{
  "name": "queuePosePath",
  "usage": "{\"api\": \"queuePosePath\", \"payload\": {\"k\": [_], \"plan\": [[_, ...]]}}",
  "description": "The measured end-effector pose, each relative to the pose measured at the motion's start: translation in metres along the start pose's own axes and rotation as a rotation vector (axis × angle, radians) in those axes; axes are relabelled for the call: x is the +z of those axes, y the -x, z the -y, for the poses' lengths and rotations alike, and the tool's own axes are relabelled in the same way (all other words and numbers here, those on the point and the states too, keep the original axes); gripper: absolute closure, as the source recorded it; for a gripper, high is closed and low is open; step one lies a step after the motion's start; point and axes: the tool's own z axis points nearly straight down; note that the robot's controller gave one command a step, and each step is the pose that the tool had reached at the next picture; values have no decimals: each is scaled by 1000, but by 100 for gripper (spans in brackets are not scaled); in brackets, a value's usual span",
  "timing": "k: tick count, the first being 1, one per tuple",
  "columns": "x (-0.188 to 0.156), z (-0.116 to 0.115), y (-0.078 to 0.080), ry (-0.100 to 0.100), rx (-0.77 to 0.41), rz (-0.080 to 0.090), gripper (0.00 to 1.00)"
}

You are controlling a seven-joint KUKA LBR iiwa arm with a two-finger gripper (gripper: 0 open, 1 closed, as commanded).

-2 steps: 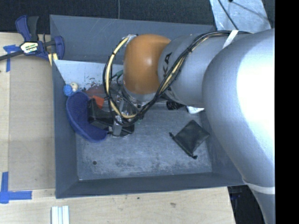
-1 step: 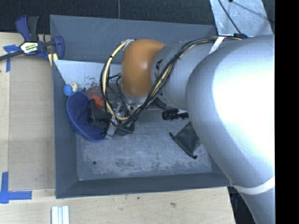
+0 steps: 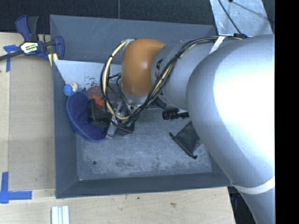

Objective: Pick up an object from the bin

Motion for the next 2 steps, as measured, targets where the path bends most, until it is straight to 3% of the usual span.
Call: {"api": "queuePosePath", "payload": {"k": [1,2], "plan": [[0,0,-2,-4,-2,-10,100],[-36,2,-2,4,-3,11,100]]}}
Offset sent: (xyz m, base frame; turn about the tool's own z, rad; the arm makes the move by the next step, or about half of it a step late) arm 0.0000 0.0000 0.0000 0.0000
